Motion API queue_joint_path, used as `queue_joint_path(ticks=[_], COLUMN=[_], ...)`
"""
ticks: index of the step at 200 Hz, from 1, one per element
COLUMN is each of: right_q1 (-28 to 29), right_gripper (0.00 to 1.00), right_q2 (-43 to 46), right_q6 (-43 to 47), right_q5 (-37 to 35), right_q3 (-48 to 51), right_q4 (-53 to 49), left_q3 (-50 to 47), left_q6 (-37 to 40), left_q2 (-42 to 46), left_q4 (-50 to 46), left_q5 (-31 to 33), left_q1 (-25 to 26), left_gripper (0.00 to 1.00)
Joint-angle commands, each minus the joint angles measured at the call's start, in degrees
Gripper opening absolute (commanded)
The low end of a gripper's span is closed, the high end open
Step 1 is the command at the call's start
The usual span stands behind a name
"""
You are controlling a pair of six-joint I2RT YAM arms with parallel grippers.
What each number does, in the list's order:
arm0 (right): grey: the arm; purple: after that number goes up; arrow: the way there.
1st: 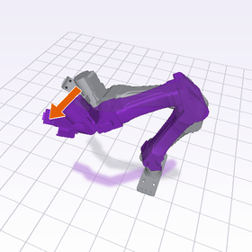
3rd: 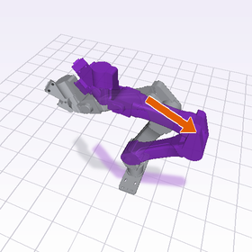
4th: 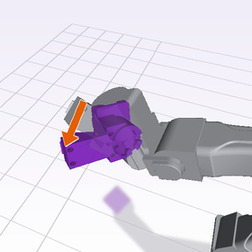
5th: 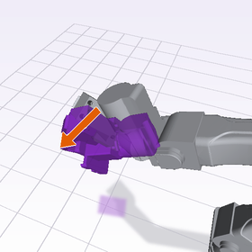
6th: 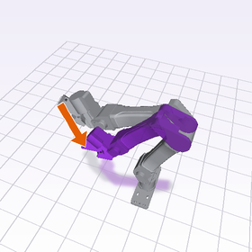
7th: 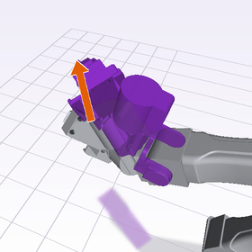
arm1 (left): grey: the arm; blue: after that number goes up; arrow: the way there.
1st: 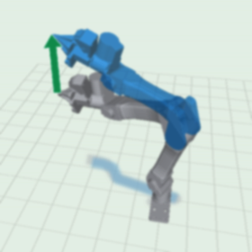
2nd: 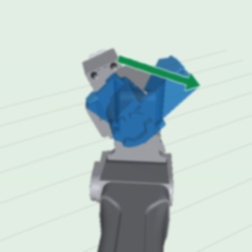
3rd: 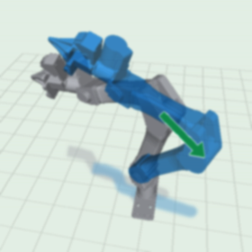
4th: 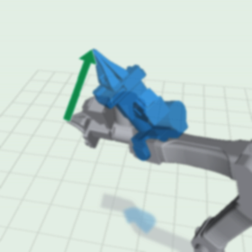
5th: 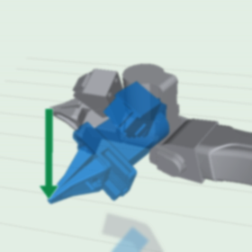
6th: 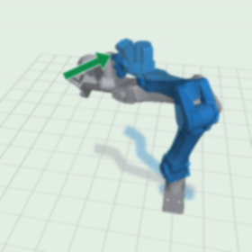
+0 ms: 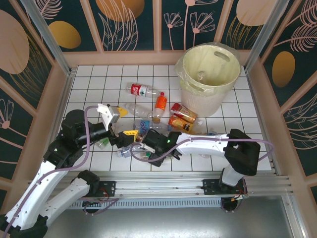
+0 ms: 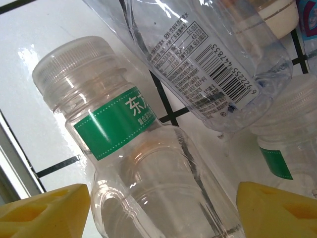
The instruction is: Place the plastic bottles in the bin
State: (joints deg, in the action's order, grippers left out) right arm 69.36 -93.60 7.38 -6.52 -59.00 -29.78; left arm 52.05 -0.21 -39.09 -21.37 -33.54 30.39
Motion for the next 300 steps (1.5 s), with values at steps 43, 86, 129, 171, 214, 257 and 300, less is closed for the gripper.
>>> queue_joint_path(ticks=[43, 86, 129, 171, 214, 257, 300], right_q1=[0.3, -0.2, -1.0, -1.8, -2.8, -3.0, -3.3], right_gripper=[0.8, 0.83, 0.85, 0.87, 0.78, 0.7, 0.62], right_q2=[-2.4, -2.2, -2.4, -4.5, -5.1, -5.2, -3.0], right_q6=[-2.5, -2.3, -2.3, -2.6, -3.1, -3.4, -3.2], right_q5=[-4.7, 0.8, 3.0, 2.6, 3.4, 2.9, 3.9], right_q3=[1.1, 1.4, 1.6, 1.6, 1.9, 2.3, 2.1], right_q4=[-1.8, -2.8, -3.8, -4.5, -3.9, -3.5, -3.8], left_q3=[-0.7, -1.6, -1.9, -1.9, -2.1, -2.7, -3.3], left_q6=[0.2, -0.5, -0.9, -1.9, -1.9, -2.8, -4.5], left_q2=[1.0, 1.1, 1.0, 1.2, 1.5, 1.6, 1.5], left_q4=[3.5, 5.0, 5.6, 6.1, 6.5, 8.0, 10.4], left_q5=[-0.9, -1.5, -1.9, -1.8, -2.0, -1.8, -2.6], left_q1=[0.2, 0.2, 0.1, 0.2, 0.2, 0.2, 0.2], left_gripper=[0.99, 0.99, 0.99, 0.99, 0.99, 0.99, 0.99])
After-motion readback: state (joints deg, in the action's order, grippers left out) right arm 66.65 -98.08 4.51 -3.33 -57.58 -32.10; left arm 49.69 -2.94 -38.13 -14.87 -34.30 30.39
